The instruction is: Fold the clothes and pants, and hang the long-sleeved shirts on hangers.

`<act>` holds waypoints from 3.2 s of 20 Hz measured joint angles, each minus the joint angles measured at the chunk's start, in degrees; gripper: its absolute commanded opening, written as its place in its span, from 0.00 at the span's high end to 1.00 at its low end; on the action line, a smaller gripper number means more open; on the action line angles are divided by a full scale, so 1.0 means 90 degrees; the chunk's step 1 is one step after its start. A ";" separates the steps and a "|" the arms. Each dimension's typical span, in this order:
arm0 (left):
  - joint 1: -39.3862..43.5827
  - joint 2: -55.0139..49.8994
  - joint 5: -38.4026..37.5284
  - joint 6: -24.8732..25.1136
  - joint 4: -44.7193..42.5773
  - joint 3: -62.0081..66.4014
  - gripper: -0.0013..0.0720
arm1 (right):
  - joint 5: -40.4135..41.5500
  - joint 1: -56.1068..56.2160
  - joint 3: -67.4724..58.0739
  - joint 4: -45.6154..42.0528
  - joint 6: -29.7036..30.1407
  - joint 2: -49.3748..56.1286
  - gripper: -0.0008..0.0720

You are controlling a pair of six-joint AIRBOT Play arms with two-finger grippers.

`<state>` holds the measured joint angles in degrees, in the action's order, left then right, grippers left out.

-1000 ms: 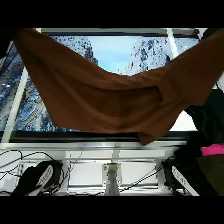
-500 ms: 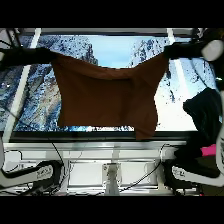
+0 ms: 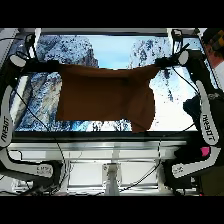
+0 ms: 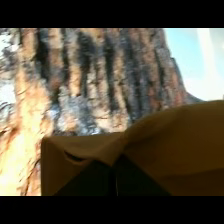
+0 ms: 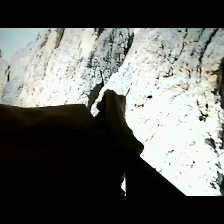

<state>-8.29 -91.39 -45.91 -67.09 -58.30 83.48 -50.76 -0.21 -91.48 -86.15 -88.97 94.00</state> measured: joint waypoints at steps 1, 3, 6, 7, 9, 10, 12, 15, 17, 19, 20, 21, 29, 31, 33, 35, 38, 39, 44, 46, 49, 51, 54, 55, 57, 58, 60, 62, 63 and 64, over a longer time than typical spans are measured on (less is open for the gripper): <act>-0.0039 -0.0036 -0.0029 -0.0206 -0.0153 0.0000 0.97 | -0.0136 -0.0112 -0.0002 0.0112 -0.0019 0.0024 0.97; -0.0092 -0.0078 -0.0168 -0.0469 -0.0338 0.0000 0.97 | -0.0534 -0.0267 -0.0005 0.0413 -0.0007 0.0061 0.97; -0.0136 -0.0107 -0.0578 -0.0695 -0.0578 0.0002 0.97 | -0.1137 -0.0381 -0.0005 0.0838 0.0282 0.0083 0.97; -0.0141 -0.0114 -0.0721 -0.0724 -0.0680 0.0002 0.97 | -0.1299 -0.0398 -0.0002 0.0954 0.0364 0.0090 0.97; -0.0155 -0.0155 -0.0986 -0.0792 -0.0903 0.0002 0.97 | -0.1508 -0.0423 0.0032 0.1149 0.0474 0.0095 0.97; -0.0160 -0.0199 -0.1105 -0.0821 -0.0971 0.0000 0.97 | -0.1579 -0.0430 0.0073 0.1231 0.0512 0.0100 0.97; -0.0160 -0.0342 -0.1345 -0.0835 -0.1069 -0.0002 0.96 | -0.1683 -0.0437 0.0226 0.1379 0.0583 0.0102 0.97; -0.0160 -0.0600 -0.1596 -0.0950 -0.1141 -0.0002 0.96 | -0.1780 -0.0447 0.0559 0.1503 0.0629 0.0102 0.97; -0.0160 -0.0738 -0.1712 -0.1003 -0.1163 -0.0002 0.96 | -0.1855 -0.0447 0.0799 0.1581 0.0648 0.0104 0.97; -0.0160 -0.0816 -0.1763 -0.1030 -0.1168 -0.0002 0.95 | -0.1877 -0.0447 0.0996 0.1630 0.0656 0.0104 0.84; -0.0160 -0.0843 -0.1790 -0.1047 -0.1178 -0.0002 0.78 | -0.1880 -0.0447 0.1061 0.1656 0.0661 0.0104 0.76; -0.0160 -0.0857 -0.1804 -0.1049 -0.1183 -0.0002 0.44 | -0.1882 -0.0447 0.1107 0.1664 0.0670 0.0102 0.70; -0.0206 -0.0804 -0.2159 -0.1071 -0.1122 0.0005 0.01 | -0.2120 -0.0449 0.1224 0.1496 0.0687 -0.0010 0.54; -0.0277 -0.0673 -0.2244 -0.1071 -0.1107 0.0007 0.02 | -0.2290 -0.0466 0.1226 0.1207 0.0729 -0.0136 0.54; -0.0437 -0.0437 -0.2307 -0.1069 -0.1103 0.0010 0.02 | -0.2543 -0.0520 0.1239 0.1010 0.0896 -0.0274 0.54; -0.0653 -0.0153 -0.2331 -0.1015 -0.1098 0.0010 0.02 | -0.2773 -0.0644 0.1348 0.0920 0.1158 -0.0415 0.54; -0.1086 0.0362 -0.2361 -0.0899 -0.1095 0.0010 0.02 | -0.3019 -0.0933 0.1889 0.1192 0.1666 -0.0678 0.54; -0.1231 0.0529 -0.2375 -0.0879 -0.1095 0.0010 0.02 | -0.3026 -0.1047 0.2183 0.1426 0.1870 -0.0801 0.54; -0.1690 0.1037 -0.2494 -0.0843 -0.1093 0.0010 0.02 | -0.2618 -0.1389 0.3791 0.2518 0.2572 -0.1338 0.51; -0.1756 0.1110 -0.2526 -0.0833 -0.1093 0.0010 0.02 | -0.2336 -0.1428 0.4379 0.2905 0.2761 -0.1430 0.51; -0.1800 0.1161 -0.2567 -0.0831 -0.1088 0.0010 0.02 | -0.1872 -0.1457 0.5030 0.3298 0.2922 -0.1486 0.52; -0.1814 0.1175 -0.2589 -0.0831 -0.1090 0.0010 0.02 | -0.1681 -0.1467 0.5309 0.3461 0.2970 -0.1508 0.52; -0.1821 0.1185 -0.2630 -0.0828 -0.1090 0.0010 0.02 | -0.1532 -0.1469 0.5639 0.3784 0.3038 -0.1523 0.52; -0.1826 0.1188 -0.2654 -0.0831 -0.1088 0.0010 0.02 | -0.1455 -0.1474 0.5765 0.3905 0.3109 -0.1528 0.54; -0.1826 0.1188 -0.2705 -0.0831 -0.1088 0.0007 0.02 | -0.1394 -0.1479 0.5999 0.4187 0.3320 -0.1532 0.58; -0.1826 0.1188 -0.2735 -0.0831 -0.1088 0.0007 0.02 | -0.1367 -0.1481 0.6115 0.4316 0.3419 -0.1528 0.61; -0.1826 0.1188 -0.2800 -0.0831 -0.1090 0.0007 0.02 | -0.1299 -0.1481 0.6288 0.4505 0.3602 -0.1528 0.66; -0.1841 0.1192 -0.2868 -0.0828 -0.1088 0.0000 0.09 | -0.1246 -0.1481 0.6382 0.4605 0.3706 -0.1562 0.66; -0.1853 0.1202 -0.2902 -0.0804 -0.1088 -0.0015 0.20 | -0.1209 -0.1481 0.6419 0.4629 0.3745 -0.1600 0.68; -0.1860 0.1217 -0.2953 -0.0743 -0.1090 -0.0053 0.20 | -0.1163 -0.1474 0.6441 0.4626 0.3774 -0.1654 0.75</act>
<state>-25.04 -80.44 -72.49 -73.78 -68.12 83.00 -61.23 -13.47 -33.52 -44.51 -55.00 79.11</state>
